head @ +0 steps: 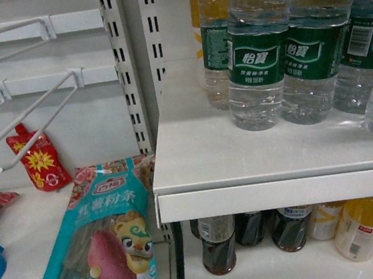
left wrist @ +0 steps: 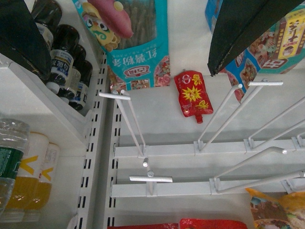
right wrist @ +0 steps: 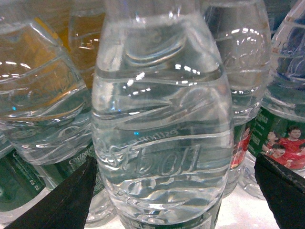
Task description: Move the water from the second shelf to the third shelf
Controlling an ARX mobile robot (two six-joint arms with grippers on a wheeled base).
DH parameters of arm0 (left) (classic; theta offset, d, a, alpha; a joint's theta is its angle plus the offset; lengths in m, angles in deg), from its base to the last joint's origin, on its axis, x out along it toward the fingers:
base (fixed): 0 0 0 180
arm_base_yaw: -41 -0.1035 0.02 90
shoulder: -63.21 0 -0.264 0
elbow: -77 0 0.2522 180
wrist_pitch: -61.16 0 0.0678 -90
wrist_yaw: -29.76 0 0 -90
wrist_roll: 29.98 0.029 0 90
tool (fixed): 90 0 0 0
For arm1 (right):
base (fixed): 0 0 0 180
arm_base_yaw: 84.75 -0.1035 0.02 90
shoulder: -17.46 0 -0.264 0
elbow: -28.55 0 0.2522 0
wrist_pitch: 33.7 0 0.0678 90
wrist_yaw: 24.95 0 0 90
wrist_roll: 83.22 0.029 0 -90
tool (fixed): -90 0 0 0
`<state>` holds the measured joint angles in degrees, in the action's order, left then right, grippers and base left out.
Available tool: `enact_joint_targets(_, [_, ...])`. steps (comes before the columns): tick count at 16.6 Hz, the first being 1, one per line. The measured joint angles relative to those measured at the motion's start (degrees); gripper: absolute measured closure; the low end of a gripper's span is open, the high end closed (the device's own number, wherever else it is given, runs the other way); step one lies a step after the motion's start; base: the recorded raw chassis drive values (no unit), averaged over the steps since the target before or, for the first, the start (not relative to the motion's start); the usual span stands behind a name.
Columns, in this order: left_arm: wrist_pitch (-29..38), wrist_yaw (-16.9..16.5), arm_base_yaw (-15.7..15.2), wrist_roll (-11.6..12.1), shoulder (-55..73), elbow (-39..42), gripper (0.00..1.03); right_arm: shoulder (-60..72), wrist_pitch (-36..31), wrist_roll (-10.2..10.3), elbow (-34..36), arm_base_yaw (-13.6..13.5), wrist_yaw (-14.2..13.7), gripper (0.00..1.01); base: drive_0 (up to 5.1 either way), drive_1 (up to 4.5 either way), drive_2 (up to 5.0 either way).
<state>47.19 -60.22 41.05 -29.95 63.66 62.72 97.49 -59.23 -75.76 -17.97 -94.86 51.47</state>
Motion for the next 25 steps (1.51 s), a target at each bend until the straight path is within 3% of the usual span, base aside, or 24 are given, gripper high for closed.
enact_joint_targets(3, [0.02,0.00,0.00,0.00,0.00,0.00,0.05,-5.42,4.15,-1.62,2.01,-0.09,1.46,0.03,0.0,0.00,0.0])
enact_joint_targets(7, [0.02,0.00,0.00,0.00,0.00,0.00,0.05,-11.96,7.26,-3.32,5.05,0.07,1.57,0.03,0.0,0.00,0.0])
enact_joint_targets(10, [0.02,0.00,0.00,0.00,0.00,0.00,0.05,-21.33,13.31,-4.17,8.09,-0.07,1.46,0.03,0.0,0.00,0.0])
enact_joint_targets(14, [0.02,0.00,0.00,0.00,0.00,0.00,0.05,-37.27,23.65,-6.54,9.57,-3.15,-1.77,0.04,0.0,0.00,0.0])
enact_joint_targets(15, [0.00,0.02,0.00,0.00,0.00,0.00,0.05,-45.03,23.78,-6.97,14.14,-1.66,1.81,0.26,0.0,0.00,0.0])
enact_joint_targets(18, [0.02,0.00,0.00,0.00,0.00,0.00,0.05,-55.65,31.15,-7.10,16.98,-0.39,2.95,0.63,0.0,0.00,0.0])
enact_joint_targets(21, [0.02,0.00,0.00,0.00,0.00,0.00,0.05,-60.43,30.82,-7.10,21.88,1.51,4.87,0.98,0.0,0.00,0.0])
enact_joint_targets(22, [0.02,0.00,0.00,0.00,0.00,0.00,0.05,-61.83,31.02,-7.32,23.78,3.04,6.05,0.99,0.0,0.00,0.0])
enact_joint_targets(23, [0.02,0.00,0.00,0.00,0.00,0.00,0.05,-63.52,31.12,-7.43,24.76,7.02,11.23,0.99,0.0,0.00,0.0])
enact_joint_targets(24, [0.02,0.07,0.00,0.00,0.00,0.00,0.05,-64.94,31.04,-7.32,25.35,10.64,12.61,0.99,0.0,0.00,0.0])
enact_joint_targets(25, [0.00,-0.02,0.00,0.00,0.00,0.00,0.05,-65.46,31.10,-7.32,25.92,10.47,12.79,0.99,0.0,0.00,0.0])
